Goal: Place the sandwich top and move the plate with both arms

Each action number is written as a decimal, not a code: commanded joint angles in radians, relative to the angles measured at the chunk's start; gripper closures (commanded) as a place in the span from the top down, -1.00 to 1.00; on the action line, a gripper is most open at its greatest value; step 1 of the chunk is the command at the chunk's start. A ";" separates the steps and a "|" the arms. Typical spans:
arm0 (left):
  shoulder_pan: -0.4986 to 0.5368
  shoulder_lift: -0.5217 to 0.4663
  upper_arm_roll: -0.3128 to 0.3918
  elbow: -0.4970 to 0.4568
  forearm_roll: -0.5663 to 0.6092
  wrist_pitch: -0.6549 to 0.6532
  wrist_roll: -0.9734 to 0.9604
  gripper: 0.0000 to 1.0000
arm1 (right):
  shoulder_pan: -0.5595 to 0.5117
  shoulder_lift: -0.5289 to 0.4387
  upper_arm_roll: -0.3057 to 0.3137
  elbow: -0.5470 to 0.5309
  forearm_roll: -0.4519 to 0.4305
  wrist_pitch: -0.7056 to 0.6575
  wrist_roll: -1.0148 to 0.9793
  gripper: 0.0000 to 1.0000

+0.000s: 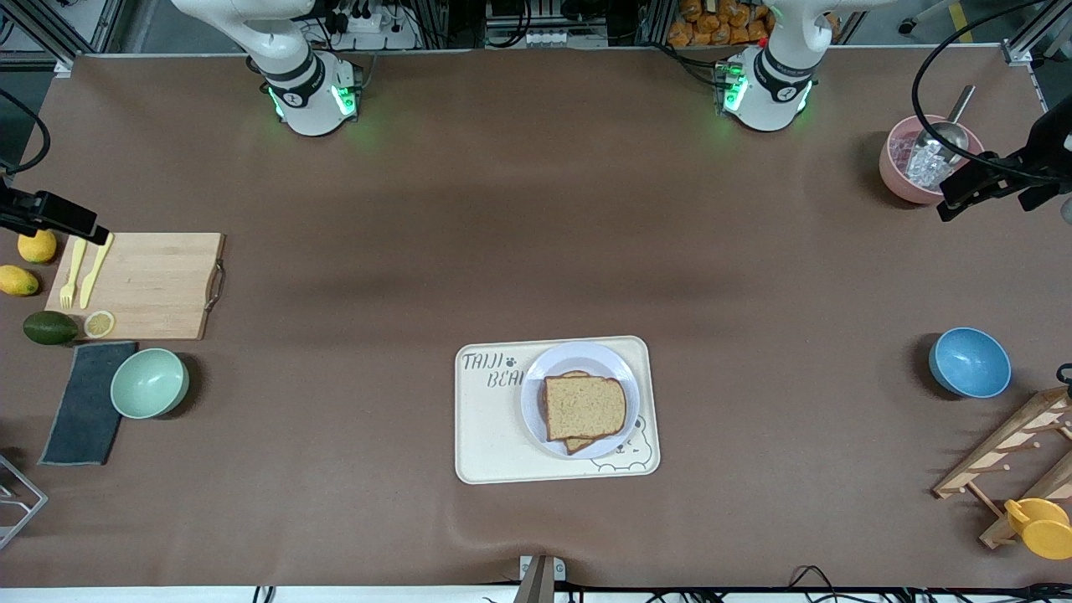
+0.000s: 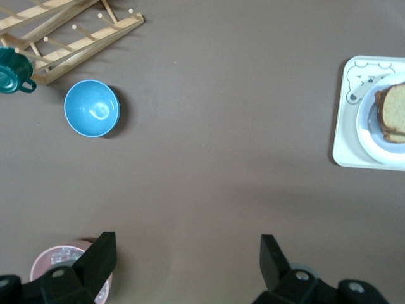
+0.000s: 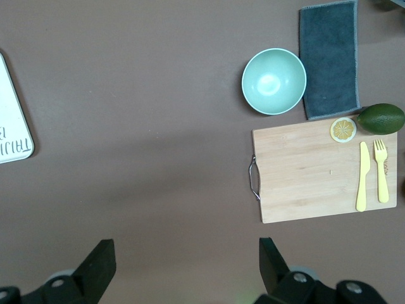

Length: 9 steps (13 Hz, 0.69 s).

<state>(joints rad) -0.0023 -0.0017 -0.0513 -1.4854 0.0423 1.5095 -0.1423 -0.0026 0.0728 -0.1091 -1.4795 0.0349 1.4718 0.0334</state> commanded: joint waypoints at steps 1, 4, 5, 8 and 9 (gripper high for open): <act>-0.004 -0.027 0.014 -0.026 -0.016 0.001 0.018 1.00 | -0.011 -0.004 0.005 0.004 0.010 -0.022 -0.007 1.00; -0.005 -0.021 0.014 -0.024 -0.015 0.001 0.012 1.00 | -0.010 -0.005 0.005 0.005 0.007 -0.022 -0.007 1.00; -0.001 -0.020 0.014 -0.023 -0.015 0.001 0.012 1.00 | -0.011 -0.005 0.005 0.004 0.008 -0.022 -0.007 1.00; -0.008 -0.021 0.007 -0.024 -0.012 0.000 -0.038 1.00 | -0.007 -0.002 0.005 0.001 0.008 -0.019 -0.006 1.00; -0.010 -0.021 0.005 -0.024 -0.012 -0.002 -0.058 1.00 | -0.005 -0.004 0.006 0.002 0.005 -0.021 -0.004 1.00</act>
<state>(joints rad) -0.0057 -0.0017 -0.0451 -1.4925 0.0422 1.5095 -0.1628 -0.0026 0.0730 -0.1094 -1.4796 0.0349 1.4610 0.0333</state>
